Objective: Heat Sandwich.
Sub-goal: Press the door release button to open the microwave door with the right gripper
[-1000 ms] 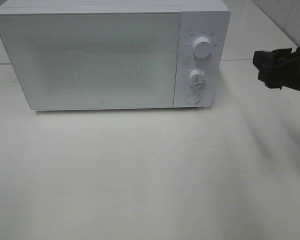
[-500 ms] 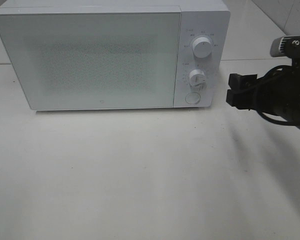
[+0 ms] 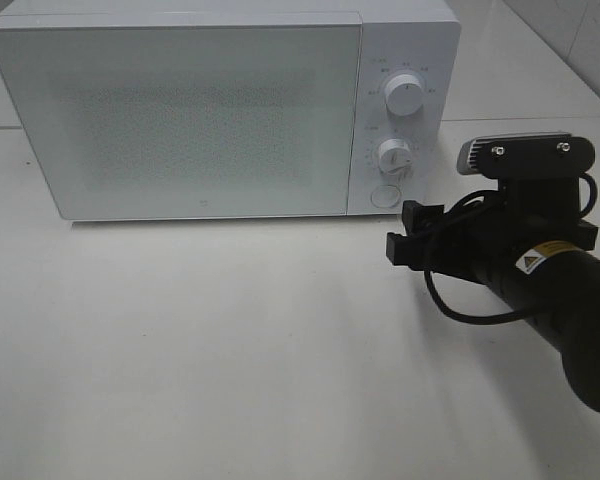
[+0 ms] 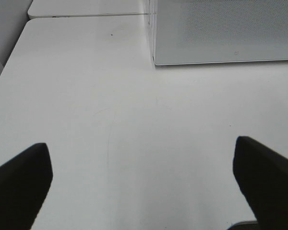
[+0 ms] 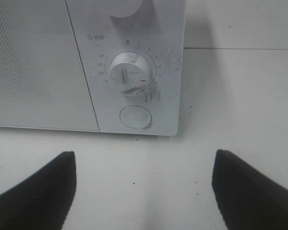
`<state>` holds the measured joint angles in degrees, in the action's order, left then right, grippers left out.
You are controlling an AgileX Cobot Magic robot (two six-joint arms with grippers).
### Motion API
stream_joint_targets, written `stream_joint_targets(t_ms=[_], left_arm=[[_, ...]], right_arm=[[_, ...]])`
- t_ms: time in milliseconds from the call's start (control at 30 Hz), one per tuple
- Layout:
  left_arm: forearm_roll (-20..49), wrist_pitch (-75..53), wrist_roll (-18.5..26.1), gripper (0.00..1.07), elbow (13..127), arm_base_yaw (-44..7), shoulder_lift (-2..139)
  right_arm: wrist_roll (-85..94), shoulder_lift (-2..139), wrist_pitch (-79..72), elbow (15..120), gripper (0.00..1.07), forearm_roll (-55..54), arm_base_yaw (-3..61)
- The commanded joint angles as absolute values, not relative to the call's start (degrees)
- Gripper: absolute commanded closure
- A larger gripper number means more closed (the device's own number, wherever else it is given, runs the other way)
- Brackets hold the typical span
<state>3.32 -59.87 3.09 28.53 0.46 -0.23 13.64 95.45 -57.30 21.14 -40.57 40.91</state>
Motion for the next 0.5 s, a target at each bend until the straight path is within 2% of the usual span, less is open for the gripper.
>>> stream_joint_targets(t_ms=[33,500], left_arm=[[3.4,-59.4,3.0,0.10,28.4,0.7,-1.3],[3.4,-59.4,3.1,0.10,28.4,0.7,-1.3]], right_arm=[[14.1,97.1,-58.2,23.1,0.31,-41.4,42.8],[12.5,98.4,-56.8,24.3,0.32,-41.5,43.4]])
